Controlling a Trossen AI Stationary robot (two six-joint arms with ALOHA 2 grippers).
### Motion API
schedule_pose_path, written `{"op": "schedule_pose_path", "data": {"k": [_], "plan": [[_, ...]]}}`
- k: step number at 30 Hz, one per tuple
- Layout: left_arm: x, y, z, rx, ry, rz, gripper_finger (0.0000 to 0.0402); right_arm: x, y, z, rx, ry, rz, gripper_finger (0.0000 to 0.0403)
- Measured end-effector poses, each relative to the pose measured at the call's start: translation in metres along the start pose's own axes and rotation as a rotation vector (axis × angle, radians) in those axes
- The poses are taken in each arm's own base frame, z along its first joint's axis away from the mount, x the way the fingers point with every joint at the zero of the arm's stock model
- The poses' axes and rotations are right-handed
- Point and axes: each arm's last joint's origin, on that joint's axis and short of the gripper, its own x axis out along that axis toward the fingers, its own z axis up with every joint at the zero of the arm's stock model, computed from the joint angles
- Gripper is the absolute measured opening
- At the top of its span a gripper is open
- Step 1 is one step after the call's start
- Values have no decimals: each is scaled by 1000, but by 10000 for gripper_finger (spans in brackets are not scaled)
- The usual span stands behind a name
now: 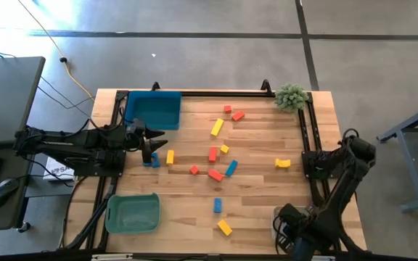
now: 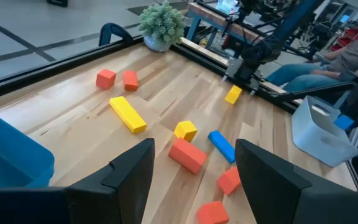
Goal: Sort & place blocks by color
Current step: Put the blue block into the white bin, then put the yellow block into the dark blue bin
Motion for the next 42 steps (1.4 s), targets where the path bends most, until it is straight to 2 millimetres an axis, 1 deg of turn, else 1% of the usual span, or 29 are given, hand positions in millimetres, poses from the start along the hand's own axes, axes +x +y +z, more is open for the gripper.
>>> {"op": "schedule_pose_path", "data": {"k": [8,11,13,16,20,22,24,29,31,33,35,39,42], "plan": [[0,0,0,-24,0,0,213,41,18,-11,2,34,-85,103],[0,0,0,-24,0,0,213,53,22,-14,3,42,-105,103],[0,0,0,-24,0,0,213,58,24,-14,5,56,-121,103],[0,0,0,-21,0,0,213,62,25,-15,14,69,-127,104],[0,0,0,1,1,0,213,62,25,-15,57,63,-131,105],[0,0,0,6,4,2,213,62,25,-15,67,65,-129,113],[0,1,-1,25,14,3,213,62,25,-15,73,64,-130,130],[0,1,-6,58,74,-21,213,61,25,-15,74,65,-132,189],[-1,2,-8,54,104,-20,213,60,26,-15,75,67,-130,203],[-2,3,-10,58,140,-11,213,57,27,-15,84,65,-127,207],[-5,3,-7,71,183,11,213,52,28,-15,105,48,-133,209],[-11,2,7,99,269,121,213,37,27,-13,157,-9,-169,209],[-13,0,19,44,304,186,213,23,26,-11,189,-41,-199,210]]}}
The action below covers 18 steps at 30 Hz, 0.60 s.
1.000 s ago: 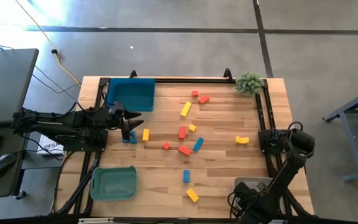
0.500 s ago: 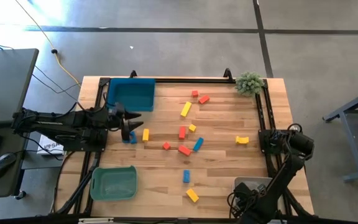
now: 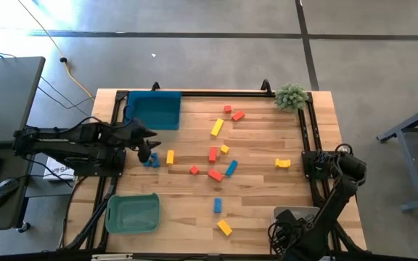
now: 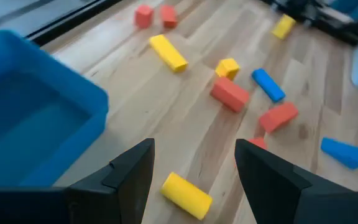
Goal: Sort & place blocks by color
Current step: Put the yellow block into the dark blue bin
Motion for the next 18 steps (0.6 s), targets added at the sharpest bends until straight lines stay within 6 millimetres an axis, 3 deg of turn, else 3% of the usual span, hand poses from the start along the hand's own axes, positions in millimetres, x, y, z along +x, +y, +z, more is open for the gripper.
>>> {"op": "schedule_pose_path", "data": {"k": [5,10,18], "plan": [[4,-3,13,-166,47,62,213,-21,-1,10,54,-59,-16,210],[16,-7,24,-350,95,108,213,-36,5,32,57,-151,22,210],[38,-9,28,-459,262,199,213,-47,14,83,-66,-194,40,210]]}}
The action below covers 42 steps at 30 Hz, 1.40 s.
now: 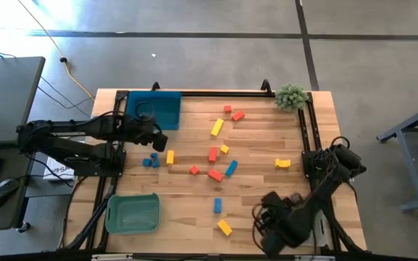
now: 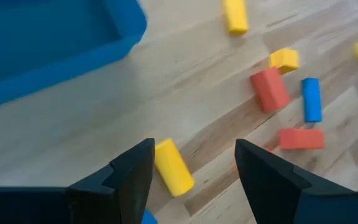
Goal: Sort & place blocks by color
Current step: Put the yellow block into the dark blue bin
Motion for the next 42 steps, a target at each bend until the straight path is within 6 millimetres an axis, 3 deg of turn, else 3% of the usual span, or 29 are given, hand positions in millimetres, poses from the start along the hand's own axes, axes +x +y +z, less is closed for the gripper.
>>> {"op": "schedule_pose_path", "data": {"k": [13,25,32,42], "plan": [[33,-14,-7,-69,141,94,213,1,-10,96,-269,-214,-28,210],[54,-23,-20,-128,174,193,213,5,-38,167,-444,-225,-114,210],[74,-26,-27,-148,193,266,213,11,-51,195,-457,-226,-165,210],[102,-32,-31,-161,198,285,213,17,-57,211,-470,-213,-188,210]]}}
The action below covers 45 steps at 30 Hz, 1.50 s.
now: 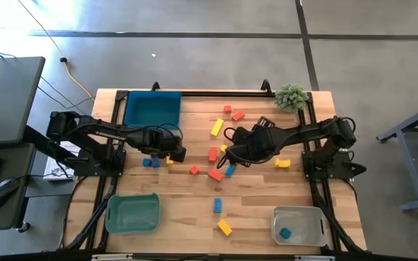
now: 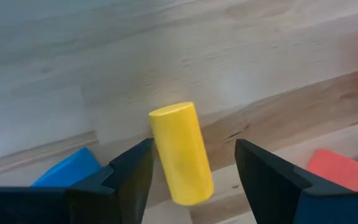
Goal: Sort & place blocks by color
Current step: Put the yellow block into the dark blue bin
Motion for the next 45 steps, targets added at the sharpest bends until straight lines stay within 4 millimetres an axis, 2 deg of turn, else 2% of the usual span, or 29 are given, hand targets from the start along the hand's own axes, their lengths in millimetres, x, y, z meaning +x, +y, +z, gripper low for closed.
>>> {"op": "schedule_pose_path", "data": {"k": [9,15,18,24,28,37,45], "plan": [[24,-1,-4,15,32,102,213,3,-3,3,-9,0,-4,210],[34,-2,-6,94,61,135,207,3,-3,3,-9,-1,-4,210],[35,-3,-6,129,69,129,183,3,-3,3,-5,-3,-2,210],[33,-4,-5,214,66,98,104,3,-2,4,13,-10,5,210],[32,-5,-4,284,80,62,103,3,-1,5,24,-12,25,210],[10,-9,7,393,67,-116,103,6,3,11,71,46,188,210],[-24,4,29,463,-50,-221,103,6,9,20,125,49,363,210]]}}
